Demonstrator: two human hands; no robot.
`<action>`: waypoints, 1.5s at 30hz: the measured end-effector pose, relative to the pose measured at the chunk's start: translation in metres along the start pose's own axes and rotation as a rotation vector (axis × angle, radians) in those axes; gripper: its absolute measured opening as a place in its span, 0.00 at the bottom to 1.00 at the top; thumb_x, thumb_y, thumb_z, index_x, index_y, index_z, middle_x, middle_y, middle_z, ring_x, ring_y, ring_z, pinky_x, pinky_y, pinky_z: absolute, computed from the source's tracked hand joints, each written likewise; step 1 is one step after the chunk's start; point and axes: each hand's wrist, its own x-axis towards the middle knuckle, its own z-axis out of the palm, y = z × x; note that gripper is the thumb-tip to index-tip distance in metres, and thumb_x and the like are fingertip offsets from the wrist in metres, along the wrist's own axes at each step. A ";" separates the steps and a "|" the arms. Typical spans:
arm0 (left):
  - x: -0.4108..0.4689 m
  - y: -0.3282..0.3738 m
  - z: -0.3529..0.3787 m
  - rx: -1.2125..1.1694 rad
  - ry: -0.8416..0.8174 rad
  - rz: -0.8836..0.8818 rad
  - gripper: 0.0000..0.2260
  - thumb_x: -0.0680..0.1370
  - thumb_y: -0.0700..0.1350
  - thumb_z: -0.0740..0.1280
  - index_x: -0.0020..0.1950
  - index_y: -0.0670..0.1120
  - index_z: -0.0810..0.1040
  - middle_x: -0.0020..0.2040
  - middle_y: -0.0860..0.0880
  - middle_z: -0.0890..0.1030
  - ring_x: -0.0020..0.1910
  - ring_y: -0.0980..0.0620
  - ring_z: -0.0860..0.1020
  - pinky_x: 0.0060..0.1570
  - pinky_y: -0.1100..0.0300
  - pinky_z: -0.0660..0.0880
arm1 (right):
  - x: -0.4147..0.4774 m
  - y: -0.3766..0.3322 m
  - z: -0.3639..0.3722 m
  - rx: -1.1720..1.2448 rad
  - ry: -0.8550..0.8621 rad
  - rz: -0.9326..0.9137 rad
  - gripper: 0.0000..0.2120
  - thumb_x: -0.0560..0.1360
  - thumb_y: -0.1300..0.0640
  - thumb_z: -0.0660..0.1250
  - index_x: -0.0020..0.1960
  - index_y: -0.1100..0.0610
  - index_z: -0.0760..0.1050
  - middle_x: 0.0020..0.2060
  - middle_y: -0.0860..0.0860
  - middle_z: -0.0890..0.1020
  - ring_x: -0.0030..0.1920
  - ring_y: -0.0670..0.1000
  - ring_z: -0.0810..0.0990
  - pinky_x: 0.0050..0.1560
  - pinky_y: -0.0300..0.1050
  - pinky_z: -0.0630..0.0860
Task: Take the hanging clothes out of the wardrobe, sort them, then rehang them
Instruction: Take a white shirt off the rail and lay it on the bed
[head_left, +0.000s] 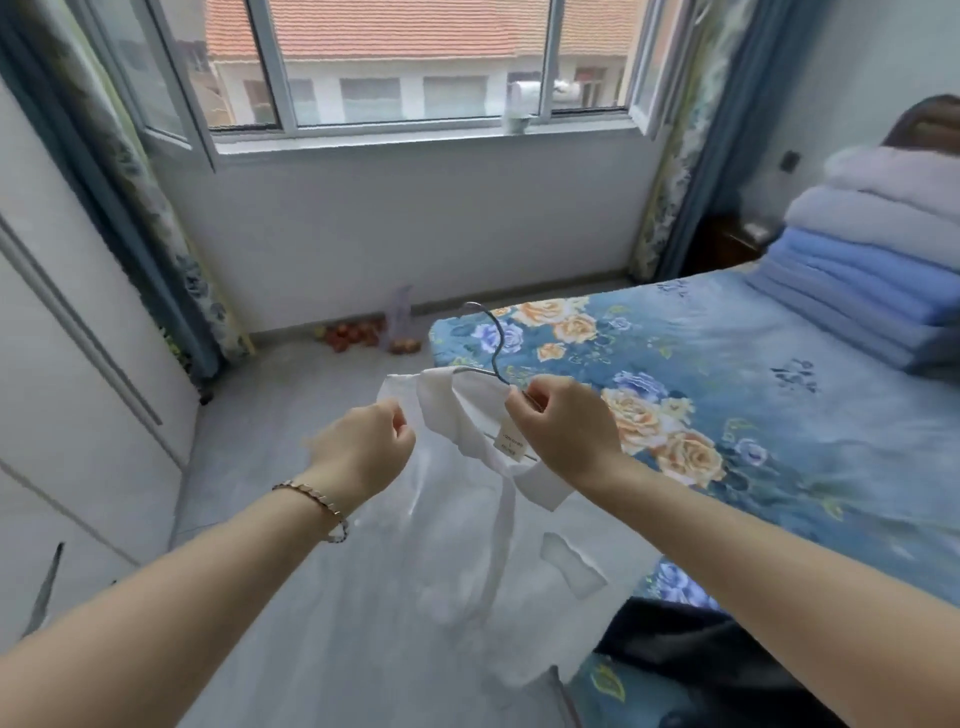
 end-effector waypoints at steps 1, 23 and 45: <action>0.003 0.008 0.004 0.006 -0.009 0.057 0.09 0.78 0.47 0.56 0.49 0.48 0.75 0.48 0.48 0.81 0.46 0.46 0.76 0.41 0.59 0.67 | -0.006 0.006 -0.007 -0.032 0.038 0.029 0.22 0.76 0.51 0.61 0.26 0.55 0.59 0.23 0.48 0.66 0.31 0.53 0.67 0.28 0.44 0.57; -0.112 0.240 0.039 -0.177 -0.152 1.084 0.13 0.78 0.47 0.59 0.33 0.50 0.65 0.37 0.49 0.74 0.45 0.43 0.77 0.37 0.60 0.62 | -0.241 0.068 -0.234 -0.295 0.571 0.434 0.26 0.75 0.50 0.66 0.24 0.59 0.61 0.20 0.51 0.60 0.25 0.48 0.61 0.29 0.43 0.57; -0.148 0.499 0.336 0.234 -0.465 0.973 0.11 0.79 0.45 0.55 0.51 0.44 0.75 0.49 0.46 0.80 0.46 0.44 0.76 0.38 0.59 0.65 | -0.335 0.579 -0.215 -0.417 0.338 1.002 0.11 0.76 0.52 0.65 0.47 0.59 0.82 0.40 0.62 0.81 0.44 0.61 0.78 0.42 0.49 0.71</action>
